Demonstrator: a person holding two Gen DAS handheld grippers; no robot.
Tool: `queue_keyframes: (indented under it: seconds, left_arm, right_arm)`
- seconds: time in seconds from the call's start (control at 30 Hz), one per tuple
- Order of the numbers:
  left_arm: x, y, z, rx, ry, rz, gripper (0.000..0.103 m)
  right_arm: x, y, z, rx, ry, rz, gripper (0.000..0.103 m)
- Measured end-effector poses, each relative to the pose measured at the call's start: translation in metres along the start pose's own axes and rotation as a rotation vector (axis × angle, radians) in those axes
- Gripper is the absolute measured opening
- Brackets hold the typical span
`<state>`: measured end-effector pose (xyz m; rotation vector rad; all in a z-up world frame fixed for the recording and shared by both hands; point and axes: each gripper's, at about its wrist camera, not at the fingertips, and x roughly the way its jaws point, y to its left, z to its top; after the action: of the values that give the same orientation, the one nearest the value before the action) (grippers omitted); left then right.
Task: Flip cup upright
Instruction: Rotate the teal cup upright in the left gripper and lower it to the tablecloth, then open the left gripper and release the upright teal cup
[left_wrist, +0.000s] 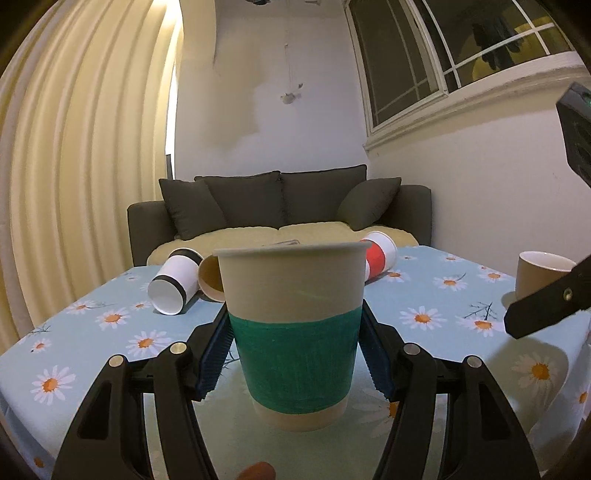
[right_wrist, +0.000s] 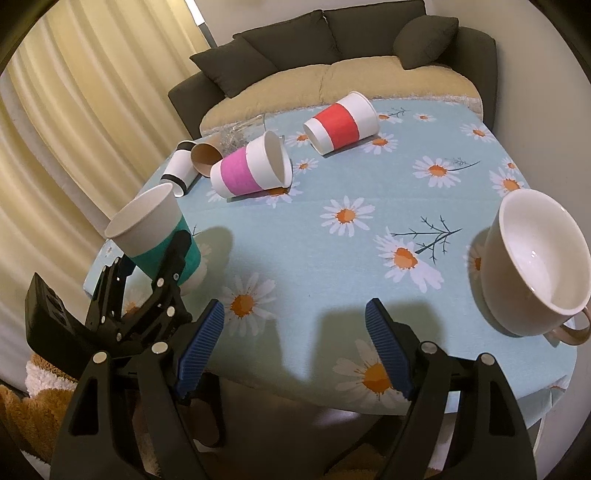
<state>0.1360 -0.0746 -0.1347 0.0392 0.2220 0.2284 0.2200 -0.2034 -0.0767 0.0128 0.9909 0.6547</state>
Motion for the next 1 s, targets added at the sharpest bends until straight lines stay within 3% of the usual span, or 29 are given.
queue_keyframes:
  seconds: [0.8, 0.9, 1.0]
  left_arm:
    - [0.006, -0.002, -0.012, 0.003, 0.082, 0.019, 0.066]
    - [0.004, -0.003, -0.010, 0.014, 0.082, 0.031, 0.082]
    - [0.000, -0.002, -0.006, 0.026, 0.090, 0.016, 0.083]
  right_arm:
    - [-0.005, 0.006, -0.002, -0.027, -0.013, -0.004, 0.078]
    - [-0.007, 0.007, -0.002, -0.027, -0.023, 0.002, 0.078]
    - [-0.014, 0.009, -0.003, -0.031, -0.051, 0.013, 0.078]
